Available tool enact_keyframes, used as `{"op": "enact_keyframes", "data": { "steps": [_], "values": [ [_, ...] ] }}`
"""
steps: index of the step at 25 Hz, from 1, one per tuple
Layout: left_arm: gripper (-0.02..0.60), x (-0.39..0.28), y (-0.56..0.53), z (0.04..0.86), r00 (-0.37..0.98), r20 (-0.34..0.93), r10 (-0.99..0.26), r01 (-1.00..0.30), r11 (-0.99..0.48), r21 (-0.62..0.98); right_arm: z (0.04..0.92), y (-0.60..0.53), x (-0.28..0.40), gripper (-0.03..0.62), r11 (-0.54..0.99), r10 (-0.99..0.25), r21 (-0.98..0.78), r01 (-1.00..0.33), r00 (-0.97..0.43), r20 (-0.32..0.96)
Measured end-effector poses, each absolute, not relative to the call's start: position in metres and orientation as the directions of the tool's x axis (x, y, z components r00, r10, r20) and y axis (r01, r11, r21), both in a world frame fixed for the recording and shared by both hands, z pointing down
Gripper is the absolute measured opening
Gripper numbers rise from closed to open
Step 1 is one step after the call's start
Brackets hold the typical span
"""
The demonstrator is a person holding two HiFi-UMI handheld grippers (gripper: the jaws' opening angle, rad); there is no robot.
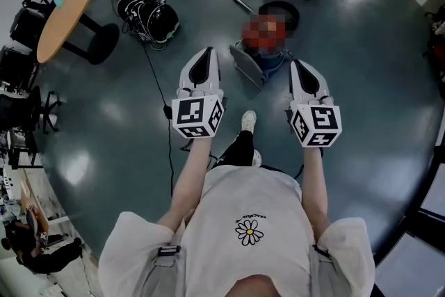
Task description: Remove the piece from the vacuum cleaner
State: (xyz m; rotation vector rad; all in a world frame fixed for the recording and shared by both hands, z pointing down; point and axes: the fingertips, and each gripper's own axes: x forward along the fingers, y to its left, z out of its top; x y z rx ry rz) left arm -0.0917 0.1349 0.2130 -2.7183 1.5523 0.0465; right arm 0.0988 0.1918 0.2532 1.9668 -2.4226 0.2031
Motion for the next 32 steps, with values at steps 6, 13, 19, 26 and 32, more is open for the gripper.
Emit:
{"op": "enact_keyframes", "data": {
  "steps": [6, 13, 19, 26, 32],
  "values": [
    [0.000, -0.084, 0.088, 0.233, 0.516, -0.021, -0.857, -0.856, -0.516, 0.040, 0.267, 0.154, 0.107, 0.026, 0.192, -0.972, -0.063, -0.979, -0.199, 0.122],
    [0.000, -0.088, 0.005, 0.247, 0.499, -0.015, -0.867, -0.863, -0.498, 0.085, 0.269, 0.063, 0.104, 0.026, 0.214, -0.965, -0.026, -0.977, -0.215, 0.153],
    [0.000, -0.099, -0.071, 0.255, 0.476, 0.007, -0.880, -0.874, -0.472, 0.114, 0.271, -0.013, 0.094, 0.026, 0.241, -0.953, -0.016, -0.970, -0.240, 0.185],
    [0.000, -0.091, -0.132, 0.286, 0.494, 0.084, -0.866, -0.866, -0.480, 0.140, 0.302, -0.078, 0.098, 0.026, 0.245, -0.932, -0.022, -0.969, -0.242, 0.271],
    [0.000, -0.069, -0.171, 0.325, 0.494, 0.177, -0.851, -0.868, -0.472, 0.156, 0.340, -0.110, 0.112, 0.026, 0.265, -0.896, -0.039, -0.964, -0.261, 0.360]
  ]
}}
